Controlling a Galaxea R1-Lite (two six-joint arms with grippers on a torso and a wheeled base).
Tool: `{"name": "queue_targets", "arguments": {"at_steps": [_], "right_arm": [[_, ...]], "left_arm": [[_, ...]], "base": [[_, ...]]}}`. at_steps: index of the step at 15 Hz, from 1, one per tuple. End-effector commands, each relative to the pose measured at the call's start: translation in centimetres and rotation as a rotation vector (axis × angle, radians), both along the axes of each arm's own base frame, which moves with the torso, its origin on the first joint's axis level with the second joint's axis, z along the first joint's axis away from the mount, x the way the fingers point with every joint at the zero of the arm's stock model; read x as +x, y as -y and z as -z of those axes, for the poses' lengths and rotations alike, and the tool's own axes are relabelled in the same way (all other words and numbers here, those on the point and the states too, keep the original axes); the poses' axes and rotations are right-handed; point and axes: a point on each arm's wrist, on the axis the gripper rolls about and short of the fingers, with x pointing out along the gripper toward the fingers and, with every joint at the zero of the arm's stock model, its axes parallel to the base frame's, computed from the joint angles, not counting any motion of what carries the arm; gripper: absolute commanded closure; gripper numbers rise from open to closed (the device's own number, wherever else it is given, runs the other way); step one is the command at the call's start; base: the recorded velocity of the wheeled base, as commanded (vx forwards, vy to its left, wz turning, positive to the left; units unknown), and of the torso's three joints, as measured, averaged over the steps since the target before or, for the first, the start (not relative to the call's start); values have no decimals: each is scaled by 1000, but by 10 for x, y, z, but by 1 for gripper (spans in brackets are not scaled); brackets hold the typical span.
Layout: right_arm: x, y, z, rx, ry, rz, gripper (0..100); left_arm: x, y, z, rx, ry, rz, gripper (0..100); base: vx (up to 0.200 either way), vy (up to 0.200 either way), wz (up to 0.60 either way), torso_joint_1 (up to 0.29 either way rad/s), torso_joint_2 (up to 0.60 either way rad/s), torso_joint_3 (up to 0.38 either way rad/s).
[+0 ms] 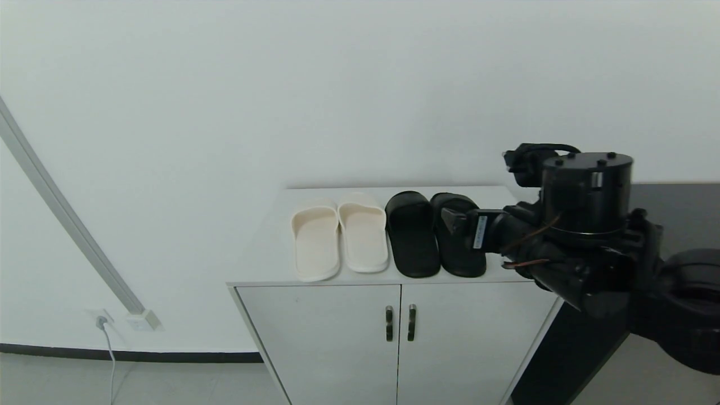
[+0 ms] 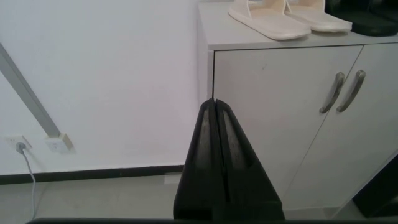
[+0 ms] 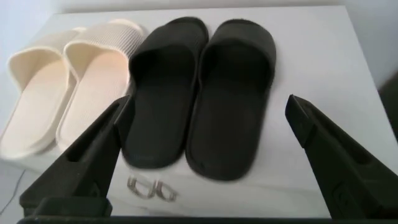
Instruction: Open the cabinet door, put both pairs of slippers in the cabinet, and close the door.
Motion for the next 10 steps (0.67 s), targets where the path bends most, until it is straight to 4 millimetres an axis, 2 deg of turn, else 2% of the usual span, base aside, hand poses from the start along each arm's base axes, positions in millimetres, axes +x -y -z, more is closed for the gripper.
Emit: {"name": "queue_targets", "arguments": {"at_steps": [1,5,8,10], "right_arm": [[30,-31,21,-40,-25,29,0],[68,-55,38,-65,-16,96,0],[96,-57,51,-99,-14,133,0],[105,-55,61,-109,-26,147,0]], "left_arm": [[0,0,0,0,0,0,100],[0,0,0,0,0,0,100],[0,0,0,0,0,0,100],[0,0,0,-2,0,0,100]], "base": [[0,0,0,0,0,0],[0,0,0,0,0,0],[0,0,0,0,0,0],[0,0,0,0,0,0]]}}
